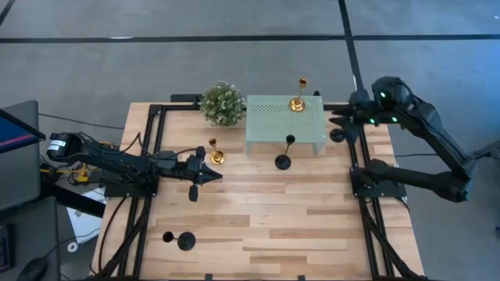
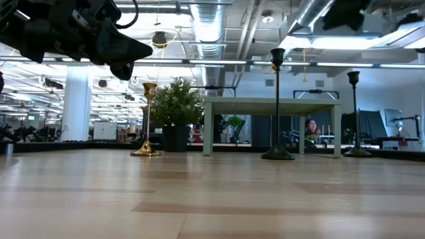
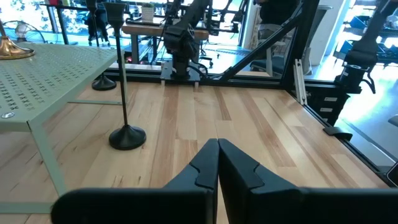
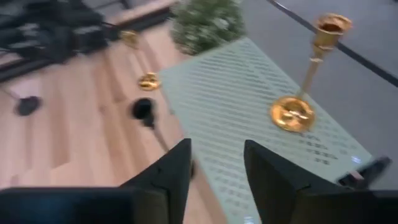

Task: Pick & Place candle stick holders
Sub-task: Put the golden candle holder on the shelf

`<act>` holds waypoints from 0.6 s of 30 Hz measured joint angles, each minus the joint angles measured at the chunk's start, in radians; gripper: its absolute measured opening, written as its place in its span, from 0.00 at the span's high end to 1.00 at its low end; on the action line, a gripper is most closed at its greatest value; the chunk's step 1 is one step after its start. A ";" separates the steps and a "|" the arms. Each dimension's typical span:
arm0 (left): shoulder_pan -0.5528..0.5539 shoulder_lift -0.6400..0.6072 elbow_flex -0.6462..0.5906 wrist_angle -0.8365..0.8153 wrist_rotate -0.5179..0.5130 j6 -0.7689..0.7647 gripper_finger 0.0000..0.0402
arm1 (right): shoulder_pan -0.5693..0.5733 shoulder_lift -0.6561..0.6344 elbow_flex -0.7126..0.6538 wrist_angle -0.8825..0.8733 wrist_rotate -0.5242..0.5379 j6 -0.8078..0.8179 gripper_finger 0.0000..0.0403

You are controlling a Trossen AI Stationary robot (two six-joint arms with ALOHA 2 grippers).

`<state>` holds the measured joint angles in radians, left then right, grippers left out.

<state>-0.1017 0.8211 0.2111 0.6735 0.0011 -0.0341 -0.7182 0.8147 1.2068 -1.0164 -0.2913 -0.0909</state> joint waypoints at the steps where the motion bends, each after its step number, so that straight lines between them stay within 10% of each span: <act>1: 0.000 0.000 0.000 0.000 0.000 0.000 0.98 | 0.026 -0.018 0.000 -0.007 0.000 0.011 0.69; 18: 0.000 0.000 0.000 0.000 0.000 0.000 0.98 | 0.383 -0.124 0.000 -0.162 0.001 0.146 0.90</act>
<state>-0.1015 0.8211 0.2111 0.6735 0.0012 -0.0345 -0.3354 0.6912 1.2065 -1.1780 -0.2903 0.0553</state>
